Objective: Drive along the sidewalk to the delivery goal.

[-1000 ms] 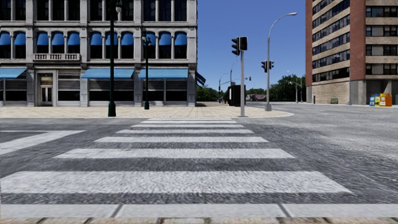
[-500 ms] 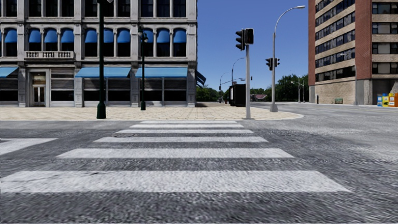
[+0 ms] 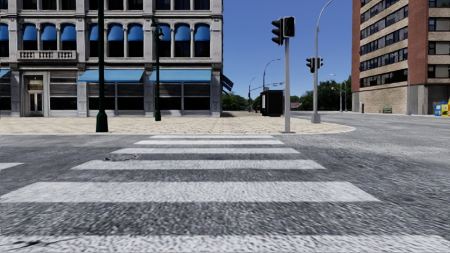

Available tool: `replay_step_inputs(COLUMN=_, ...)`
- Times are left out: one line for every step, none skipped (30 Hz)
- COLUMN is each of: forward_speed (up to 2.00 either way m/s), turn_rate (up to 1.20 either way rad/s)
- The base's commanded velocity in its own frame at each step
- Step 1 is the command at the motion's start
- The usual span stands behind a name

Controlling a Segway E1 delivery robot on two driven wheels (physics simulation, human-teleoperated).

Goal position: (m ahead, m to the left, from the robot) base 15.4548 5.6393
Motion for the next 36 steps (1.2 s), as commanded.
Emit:
replay_step_inputs(forward_speed=1.62, turn_rate=0.00)
replay_step_inputs(forward_speed=1.60, turn_rate=0.00)
replay_step_inputs(forward_speed=1.57, turn_rate=0.00)
replay_step_inputs(forward_speed=1.53, turn_rate=0.00)
replay_step_inputs(forward_speed=1.44, turn_rate=0.00)
replay_step_inputs(forward_speed=1.44, turn_rate=0.00)
replay_step_inputs(forward_speed=1.40, turn_rate=0.00)
replay_step_inputs(forward_speed=1.39, turn_rate=0.00)
replay_step_inputs(forward_speed=1.39, turn_rate=0.00)
replay_step_inputs(forward_speed=1.39, turn_rate=0.00)
replay_step_inputs(forward_speed=1.38, turn_rate=0.00)
replay_step_inputs(forward_speed=1.38, turn_rate=0.00)
replay_step_inputs(forward_speed=1.38, turn_rate=0.00)
replay_step_inputs(forward_speed=1.38, turn_rate=0.00)
replay_step_inputs(forward_speed=1.38, turn_rate=0.00)
replay_step_inputs(forward_speed=1.41, turn_rate=0.00)
replay_step_inputs(forward_speed=2.00, turn_rate=0.00)
replay_step_inputs(forward_speed=2.00, turn_rate=0.00)
replay_step_inputs(forward_speed=2.00, turn_rate=0.00)
replay_step_inputs(forward_speed=2.00, turn_rate=0.00)
replay_step_inputs(forward_speed=2.00, turn_rate=0.00)
replay_step_inputs(forward_speed=2.00, turn_rate=0.00)
replay_step_inputs(forward_speed=2.00, turn_rate=0.00)
replay_step_inputs(forward_speed=2.00, turn_rate=0.00)
replay_step_inputs(forward_speed=2.00, turn_rate=0.00)
replay_step_inputs(forward_speed=2.00, turn_rate=0.00)
replay_step_inputs(forward_speed=2.00, turn_rate=0.00)
replay_step_inputs(forward_speed=2.00, turn_rate=0.00)
replay_step_inputs(forward_speed=2.00, turn_rate=0.00)
replay_step_inputs(forward_speed=2.00, turn_rate=0.00)
replay_step_inputs(forward_speed=2.00, turn_rate=0.00)
replay_step_inputs(forward_speed=2.00, turn_rate=0.00)
replay_step_inputs(forward_speed=2.00, turn_rate=0.00)
replay_step_inputs(forward_speed=2.00, turn_rate=0.00)
replay_step_inputs(forward_speed=2.00, turn_rate=0.00)
replay_step_inputs(forward_speed=2.00, turn_rate=0.00)
